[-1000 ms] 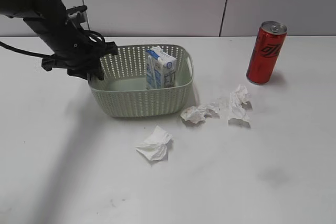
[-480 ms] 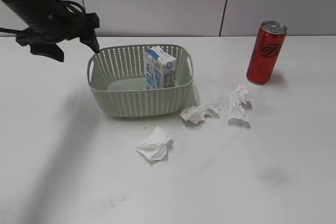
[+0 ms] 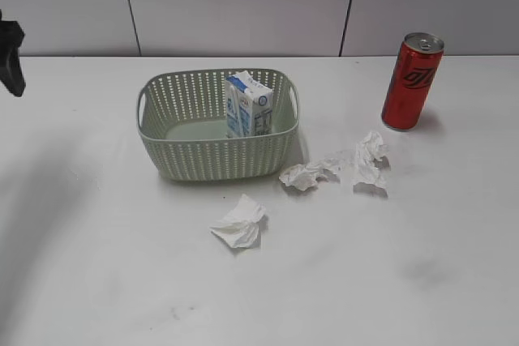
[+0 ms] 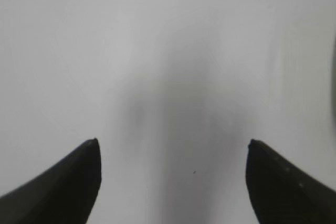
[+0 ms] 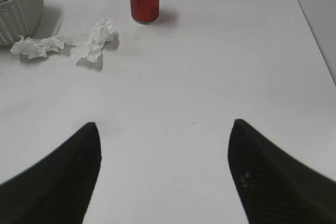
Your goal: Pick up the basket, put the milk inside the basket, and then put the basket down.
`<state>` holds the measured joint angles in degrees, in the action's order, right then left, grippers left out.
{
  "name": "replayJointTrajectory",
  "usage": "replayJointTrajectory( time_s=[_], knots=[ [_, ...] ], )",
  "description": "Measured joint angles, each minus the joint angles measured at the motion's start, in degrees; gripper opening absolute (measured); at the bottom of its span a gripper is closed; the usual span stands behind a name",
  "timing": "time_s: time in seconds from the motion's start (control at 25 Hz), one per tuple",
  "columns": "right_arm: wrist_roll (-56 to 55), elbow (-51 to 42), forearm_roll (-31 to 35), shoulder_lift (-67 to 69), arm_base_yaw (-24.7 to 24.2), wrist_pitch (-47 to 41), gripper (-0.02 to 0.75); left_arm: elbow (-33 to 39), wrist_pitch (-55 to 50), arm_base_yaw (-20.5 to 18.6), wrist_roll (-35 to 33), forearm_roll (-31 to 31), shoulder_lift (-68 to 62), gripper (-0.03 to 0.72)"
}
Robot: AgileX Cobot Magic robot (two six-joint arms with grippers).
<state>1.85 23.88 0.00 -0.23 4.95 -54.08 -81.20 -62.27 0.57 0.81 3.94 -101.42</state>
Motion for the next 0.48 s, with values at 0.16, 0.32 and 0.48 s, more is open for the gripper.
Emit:
replayJointTrajectory(
  time_s=[0.16,0.32,0.48],
  knots=[
    [0.00,0.00,0.00,0.00,0.00,0.00,0.592,1.11,-4.18,-0.88,-0.81,-1.25,1.92,0.634],
    [-1.45,-0.05,0.00,0.00,0.00,0.00,0.592,6.55,-2.45,0.34,-0.81,-1.19,8.67,0.624],
    [-3.35,-0.11,-0.34,0.00,0.00,0.00,0.592,14.85,0.63,1.36,-0.81,0.26,18.70,0.620]
  ],
)
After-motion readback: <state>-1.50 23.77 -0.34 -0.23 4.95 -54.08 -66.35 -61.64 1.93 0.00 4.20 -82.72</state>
